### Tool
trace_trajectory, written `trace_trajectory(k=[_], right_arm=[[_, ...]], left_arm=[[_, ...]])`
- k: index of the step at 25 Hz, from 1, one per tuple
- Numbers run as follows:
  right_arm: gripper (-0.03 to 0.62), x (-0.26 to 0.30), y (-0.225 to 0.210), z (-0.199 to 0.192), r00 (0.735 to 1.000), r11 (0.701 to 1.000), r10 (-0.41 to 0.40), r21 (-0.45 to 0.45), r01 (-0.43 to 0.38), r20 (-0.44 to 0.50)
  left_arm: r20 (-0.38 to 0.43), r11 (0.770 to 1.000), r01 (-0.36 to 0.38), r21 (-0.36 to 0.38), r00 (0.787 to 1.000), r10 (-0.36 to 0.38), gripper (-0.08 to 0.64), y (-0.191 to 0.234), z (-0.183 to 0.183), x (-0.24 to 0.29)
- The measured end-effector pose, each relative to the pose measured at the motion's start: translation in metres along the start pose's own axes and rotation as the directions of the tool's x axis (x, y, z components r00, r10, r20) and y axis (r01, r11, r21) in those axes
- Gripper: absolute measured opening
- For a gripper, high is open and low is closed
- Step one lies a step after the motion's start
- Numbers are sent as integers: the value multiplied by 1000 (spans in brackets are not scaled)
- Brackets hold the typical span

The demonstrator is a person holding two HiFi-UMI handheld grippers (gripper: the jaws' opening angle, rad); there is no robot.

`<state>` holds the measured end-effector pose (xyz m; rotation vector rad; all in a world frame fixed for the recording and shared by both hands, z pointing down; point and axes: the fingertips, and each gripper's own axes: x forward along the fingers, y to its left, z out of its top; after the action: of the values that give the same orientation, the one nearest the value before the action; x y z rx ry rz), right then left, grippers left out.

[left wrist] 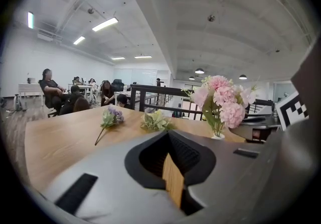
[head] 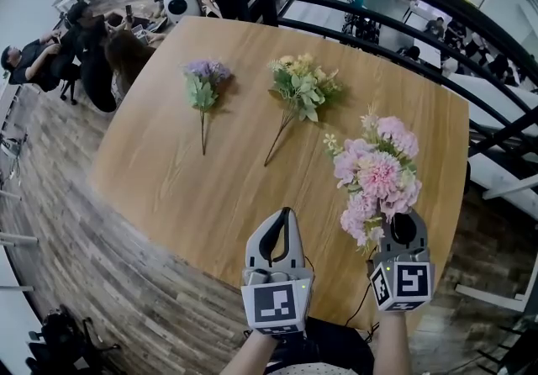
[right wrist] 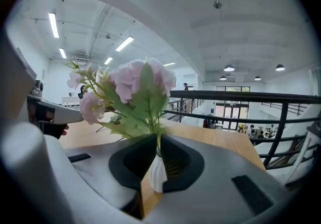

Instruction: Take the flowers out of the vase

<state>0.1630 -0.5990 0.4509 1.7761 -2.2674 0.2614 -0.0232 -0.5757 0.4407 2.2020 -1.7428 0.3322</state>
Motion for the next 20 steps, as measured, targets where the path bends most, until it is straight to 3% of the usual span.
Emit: trace_trajectory(k=[4,7,12,16,20], right_arm=[[59,5,0,0,1000,1000,14,5,-14,-2],[164,9,2,-5,999,999,44,11,-43,-21],[219,16,0,-7,997,997,74,3,-74,-33],[224,21,1,-4,994,995,100,-2,-100,-32],[281,24,4,-6,994,994,107,2,-107,-38]], left_arm=[[-5,1000,2,-1,1000,-2,20,2,-1,5],[-12,1000,5,0,1000,-5,19,1,-3,7],[-24,1000,17,-5,1000,-17,20,-2,-4,11],[-29,1000,17,-11,999,-17,20,0,-6,15],[-33,1000,18,-12,999,-18,20,2,-8,16]])
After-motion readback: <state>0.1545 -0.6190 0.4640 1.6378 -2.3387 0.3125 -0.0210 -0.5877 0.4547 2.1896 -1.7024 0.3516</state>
